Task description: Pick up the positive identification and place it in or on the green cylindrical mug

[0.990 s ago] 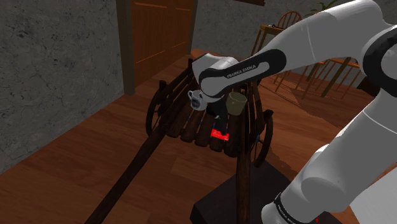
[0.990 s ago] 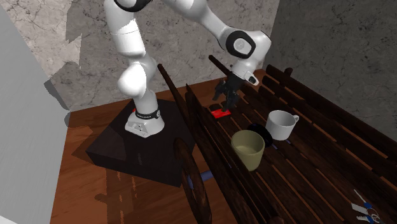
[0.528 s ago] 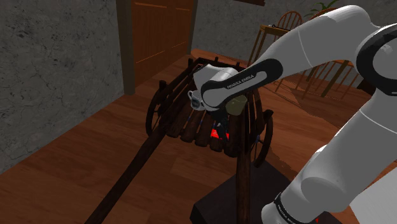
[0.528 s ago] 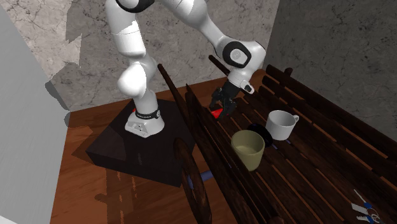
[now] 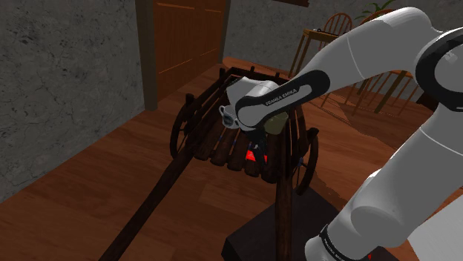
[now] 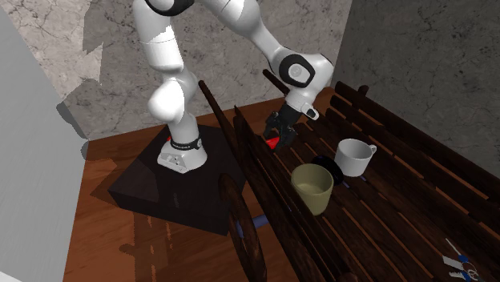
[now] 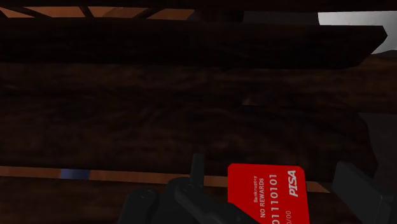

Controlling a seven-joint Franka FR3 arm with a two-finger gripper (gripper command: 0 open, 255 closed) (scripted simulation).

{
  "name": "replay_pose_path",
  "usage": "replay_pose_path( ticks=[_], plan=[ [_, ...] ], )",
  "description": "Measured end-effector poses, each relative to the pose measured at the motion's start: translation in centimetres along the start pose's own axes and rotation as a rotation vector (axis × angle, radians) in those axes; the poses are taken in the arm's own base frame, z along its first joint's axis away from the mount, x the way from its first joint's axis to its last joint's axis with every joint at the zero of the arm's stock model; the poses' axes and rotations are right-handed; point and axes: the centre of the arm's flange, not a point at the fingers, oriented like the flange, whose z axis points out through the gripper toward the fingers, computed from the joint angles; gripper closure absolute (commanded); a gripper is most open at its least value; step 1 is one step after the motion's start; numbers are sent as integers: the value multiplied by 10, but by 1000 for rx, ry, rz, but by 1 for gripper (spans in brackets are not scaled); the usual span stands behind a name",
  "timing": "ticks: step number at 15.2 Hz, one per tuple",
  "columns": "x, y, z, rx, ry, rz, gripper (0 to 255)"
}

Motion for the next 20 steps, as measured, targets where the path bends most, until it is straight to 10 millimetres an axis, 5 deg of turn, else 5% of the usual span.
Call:
replay_pose_path(
  ticks=[12, 20],
  plan=[
    [-4, -1, -6, 0, 0, -1, 255],
    [-26, 2, -38, 0, 0, 0, 255]
  ],
)
